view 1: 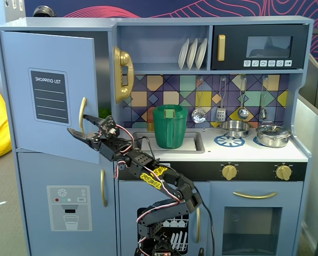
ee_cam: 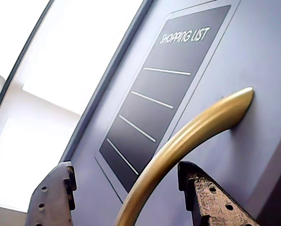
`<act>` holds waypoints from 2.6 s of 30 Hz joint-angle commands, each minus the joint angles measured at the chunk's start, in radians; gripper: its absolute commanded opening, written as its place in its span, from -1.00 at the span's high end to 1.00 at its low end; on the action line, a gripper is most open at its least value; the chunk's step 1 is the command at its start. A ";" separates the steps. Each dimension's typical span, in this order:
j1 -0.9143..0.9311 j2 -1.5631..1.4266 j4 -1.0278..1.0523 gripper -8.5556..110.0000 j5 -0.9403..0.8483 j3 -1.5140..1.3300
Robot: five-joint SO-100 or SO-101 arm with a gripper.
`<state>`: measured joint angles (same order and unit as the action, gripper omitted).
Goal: Open the left cabinet door
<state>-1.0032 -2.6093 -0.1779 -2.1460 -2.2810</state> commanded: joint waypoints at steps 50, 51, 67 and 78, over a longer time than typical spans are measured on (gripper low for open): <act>0.031 0.156 -0.015 0.54 0.028 0.130; 0.034 0.156 -0.015 0.54 0.028 0.127; 0.046 0.167 0.002 0.55 0.031 0.137; 0.686 0.051 0.614 0.57 0.296 0.156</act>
<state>-0.5016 -2.4958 0.2132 -1.9313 -2.1875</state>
